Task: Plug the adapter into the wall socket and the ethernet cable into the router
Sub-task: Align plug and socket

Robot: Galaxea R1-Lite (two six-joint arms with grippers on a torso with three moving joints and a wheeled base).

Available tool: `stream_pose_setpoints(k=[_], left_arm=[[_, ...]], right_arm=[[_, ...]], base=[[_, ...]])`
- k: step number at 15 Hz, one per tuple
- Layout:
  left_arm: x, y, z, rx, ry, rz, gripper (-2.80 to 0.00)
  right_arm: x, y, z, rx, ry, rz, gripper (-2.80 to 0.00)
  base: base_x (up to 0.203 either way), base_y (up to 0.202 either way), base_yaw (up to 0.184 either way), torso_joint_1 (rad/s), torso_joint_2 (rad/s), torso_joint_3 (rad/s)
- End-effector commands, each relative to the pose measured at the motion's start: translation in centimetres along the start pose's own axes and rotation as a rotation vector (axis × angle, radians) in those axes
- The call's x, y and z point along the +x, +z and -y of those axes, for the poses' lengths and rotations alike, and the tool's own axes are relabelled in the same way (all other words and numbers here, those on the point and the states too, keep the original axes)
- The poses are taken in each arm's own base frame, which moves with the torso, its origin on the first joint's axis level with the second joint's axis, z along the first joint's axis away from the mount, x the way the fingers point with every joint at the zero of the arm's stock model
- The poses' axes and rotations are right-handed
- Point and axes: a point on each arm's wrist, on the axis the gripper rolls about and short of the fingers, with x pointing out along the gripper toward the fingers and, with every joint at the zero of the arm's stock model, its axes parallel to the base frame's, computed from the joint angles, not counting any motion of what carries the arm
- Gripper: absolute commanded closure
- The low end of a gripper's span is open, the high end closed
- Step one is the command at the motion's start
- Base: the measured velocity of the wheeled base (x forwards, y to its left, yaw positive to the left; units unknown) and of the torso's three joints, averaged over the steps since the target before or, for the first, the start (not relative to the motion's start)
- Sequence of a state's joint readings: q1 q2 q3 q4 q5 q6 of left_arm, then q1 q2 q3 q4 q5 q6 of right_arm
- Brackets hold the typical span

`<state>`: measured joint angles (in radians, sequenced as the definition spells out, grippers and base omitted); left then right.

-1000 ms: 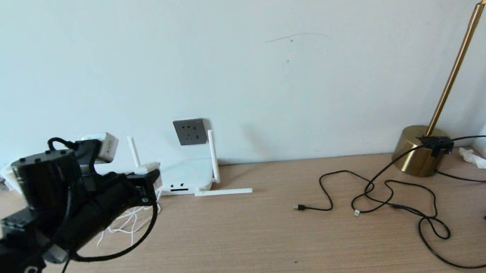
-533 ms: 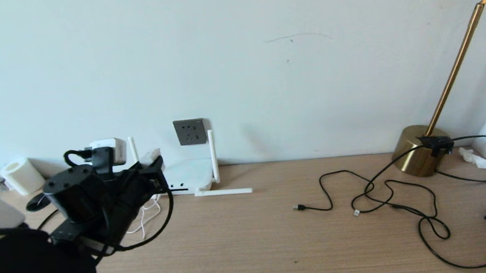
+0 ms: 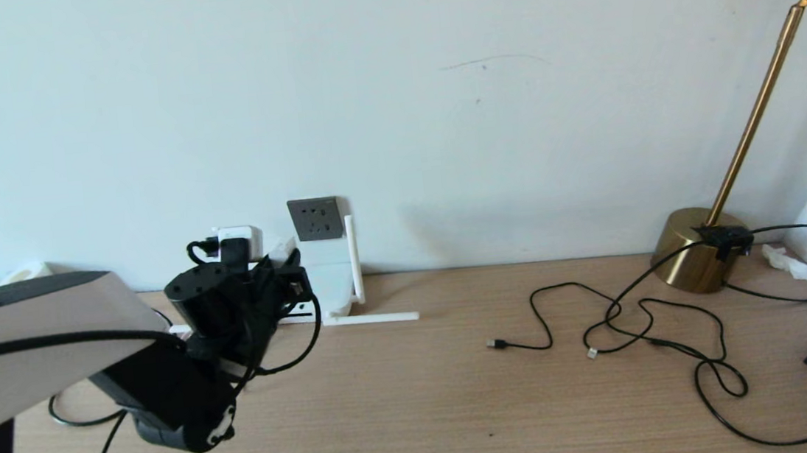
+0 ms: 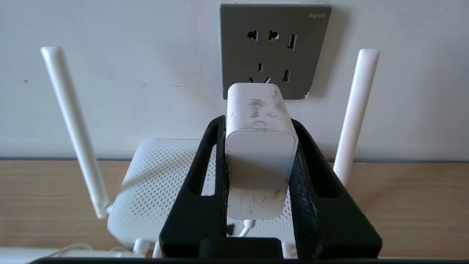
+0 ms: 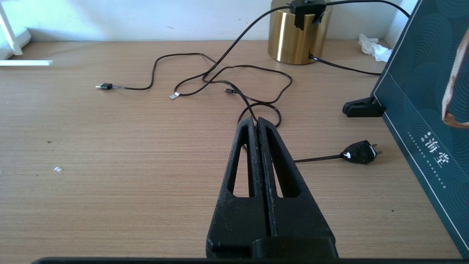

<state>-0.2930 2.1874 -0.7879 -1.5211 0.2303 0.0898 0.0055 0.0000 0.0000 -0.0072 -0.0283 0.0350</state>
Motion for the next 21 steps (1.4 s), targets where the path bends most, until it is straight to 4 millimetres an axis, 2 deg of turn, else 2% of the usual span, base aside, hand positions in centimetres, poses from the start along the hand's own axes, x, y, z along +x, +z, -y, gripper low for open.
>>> stream_pose_setpoints(k=[1, 5, 21], left_arm=[[1.5, -1.4, 0.5, 0.0, 0.006, 0.006, 0.0], [3.4, -1.8, 1.0, -0.013, 0.023, 0.053, 0.0], [4.8, 0.2, 1.7, -0.045, 0.045, 0.144, 0.0]], right_arm=[[0.0, 0.0, 0.0, 0.0, 0.001, 0.0, 0.0], [0.0, 0.0, 0.0, 0.0, 0.0, 0.0, 0.0], [0.0, 0.0, 0.0, 0.0, 0.001, -0.001, 0.0]], base=[[0.0, 0.0, 0.0, 0.0, 0.0, 0.0], [0.0, 0.0, 0.0, 0.0, 0.0, 0.0], [0.0, 0.0, 0.0, 0.0, 0.0, 0.0]])
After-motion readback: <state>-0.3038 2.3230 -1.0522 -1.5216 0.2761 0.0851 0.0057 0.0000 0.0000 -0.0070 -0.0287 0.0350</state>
